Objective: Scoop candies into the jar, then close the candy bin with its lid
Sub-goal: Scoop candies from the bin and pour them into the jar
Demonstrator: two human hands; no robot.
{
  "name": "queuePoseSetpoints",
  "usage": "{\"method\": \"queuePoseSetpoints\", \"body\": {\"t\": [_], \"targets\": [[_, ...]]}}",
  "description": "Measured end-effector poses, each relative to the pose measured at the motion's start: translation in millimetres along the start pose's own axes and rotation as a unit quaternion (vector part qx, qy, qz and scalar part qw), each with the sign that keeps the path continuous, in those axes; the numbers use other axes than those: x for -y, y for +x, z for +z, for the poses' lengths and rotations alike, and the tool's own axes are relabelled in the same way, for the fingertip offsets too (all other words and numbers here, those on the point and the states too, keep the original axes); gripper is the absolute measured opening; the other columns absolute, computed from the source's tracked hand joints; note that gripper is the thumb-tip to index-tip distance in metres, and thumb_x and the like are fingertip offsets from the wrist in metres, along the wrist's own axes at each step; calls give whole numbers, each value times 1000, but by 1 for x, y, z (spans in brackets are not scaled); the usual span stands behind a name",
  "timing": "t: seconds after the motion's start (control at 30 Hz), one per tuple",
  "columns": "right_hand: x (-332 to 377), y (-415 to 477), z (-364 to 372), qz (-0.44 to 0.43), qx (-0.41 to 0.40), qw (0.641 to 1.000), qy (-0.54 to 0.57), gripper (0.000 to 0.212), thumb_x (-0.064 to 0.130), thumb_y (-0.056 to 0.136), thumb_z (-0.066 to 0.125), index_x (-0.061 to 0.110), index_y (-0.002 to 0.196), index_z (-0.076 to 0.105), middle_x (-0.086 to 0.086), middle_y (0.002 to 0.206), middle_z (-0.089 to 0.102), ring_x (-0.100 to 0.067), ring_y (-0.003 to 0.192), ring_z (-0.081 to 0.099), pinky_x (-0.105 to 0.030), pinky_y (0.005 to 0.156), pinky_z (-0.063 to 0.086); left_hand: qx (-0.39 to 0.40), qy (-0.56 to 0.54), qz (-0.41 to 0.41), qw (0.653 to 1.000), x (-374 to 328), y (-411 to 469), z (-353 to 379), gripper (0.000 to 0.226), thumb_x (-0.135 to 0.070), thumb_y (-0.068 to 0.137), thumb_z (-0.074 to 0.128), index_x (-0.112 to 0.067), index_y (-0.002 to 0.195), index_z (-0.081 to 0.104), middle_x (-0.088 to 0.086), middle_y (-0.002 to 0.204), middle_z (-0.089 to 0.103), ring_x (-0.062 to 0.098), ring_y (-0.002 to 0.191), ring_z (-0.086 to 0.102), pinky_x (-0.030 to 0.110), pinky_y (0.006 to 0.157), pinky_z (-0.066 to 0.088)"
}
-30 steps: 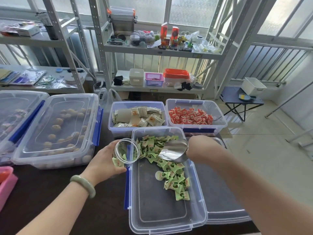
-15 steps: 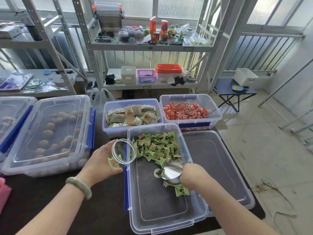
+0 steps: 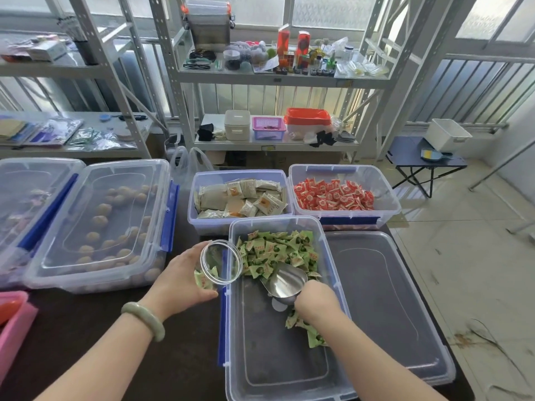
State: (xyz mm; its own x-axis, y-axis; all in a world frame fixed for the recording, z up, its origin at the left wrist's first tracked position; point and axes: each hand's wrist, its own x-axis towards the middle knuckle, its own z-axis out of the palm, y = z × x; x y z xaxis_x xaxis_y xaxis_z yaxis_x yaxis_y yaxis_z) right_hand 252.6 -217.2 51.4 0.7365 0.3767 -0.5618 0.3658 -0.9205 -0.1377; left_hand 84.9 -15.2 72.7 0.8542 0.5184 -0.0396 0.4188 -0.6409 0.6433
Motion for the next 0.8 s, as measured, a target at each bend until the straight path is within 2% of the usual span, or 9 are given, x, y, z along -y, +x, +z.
{"method": "queuePoseSetpoints", "body": {"t": [0.07,0.1,0.2,0.3,0.4,0.53,0.63,0.73,0.8], "targets": [[2,4,2,-6,4,1000,12,33,5,88,48,13,59,36,-11,104,66,-27,103,65,-28,67,44,4,6,-4,1000,-1,1,-1,94,-34,47,85,-58,123,33,-44,99,44,-33,97,35,-2,68,34],[3,7,3,-10,4,1000,16,29,4,88,48,12,61,41,-11,102,66,-27,104,64,-29,69,46,6,8,-5,1000,-2,1,-1,94,-34,47,85,-64,119,30,-44,99,44,-34,98,35,-3,68,34],[5,13,11,-4,-1,998,55,11,6,88,50,6,86,61,-12,109,68,-28,103,64,-29,77,50,13,12,-14,1000,-3,2,-1,95,-36,48,84,-70,115,26,-43,100,45,-32,99,36,-2,67,35],[2,16,24,9,-8,992,126,21,12,88,52,11,67,48,-13,104,68,-29,95,62,-29,69,43,14,18,-19,1000,-3,3,-1,96,-37,48,84,-69,117,26,-45,99,44,-33,99,35,-2,65,35],[4,18,36,27,-9,973,228,19,18,86,55,9,70,51,-12,85,63,-26,75,54,-26,61,36,14,19,-19,1000,-4,3,0,98,-36,48,84,-75,112,21,-48,97,44,-34,98,35,-5,64,34],[14,26,39,49,43,937,342,22,24,81,63,7,67,58,-13,75,62,-26,70,58,-29,63,42,14,26,-22,999,-4,3,0,98,-37,48,84,-76,112,20,-46,97,44,-33,98,35,-1,62,35],[20,31,46,84,37,912,399,23,16,80,66,7,64,53,-14,74,57,-25,69,55,-33,63,46,14,22,-21,999,-4,3,0,97,-36,48,84,-72,114,24,-47,97,43,-34,98,34,-4,64,35],[24,28,51,107,84,858,495,16,11,85,63,5,72,56,-10,67,58,-20,53,55,-21,43,45,15,20,-18,1000,-3,3,1,94,-36,48,84,-65,118,29,-46,97,43,-34,98,33,-5,66,34],[22,26,54,86,87,865,487,18,12,87,62,6,70,58,-8,61,56,-16,44,50,-20,36,37,15,21,-17,1000,-3,2,0,94,-36,48,83,-63,120,29,-47,97,42,-34,98,33,-4,66,34]]}}
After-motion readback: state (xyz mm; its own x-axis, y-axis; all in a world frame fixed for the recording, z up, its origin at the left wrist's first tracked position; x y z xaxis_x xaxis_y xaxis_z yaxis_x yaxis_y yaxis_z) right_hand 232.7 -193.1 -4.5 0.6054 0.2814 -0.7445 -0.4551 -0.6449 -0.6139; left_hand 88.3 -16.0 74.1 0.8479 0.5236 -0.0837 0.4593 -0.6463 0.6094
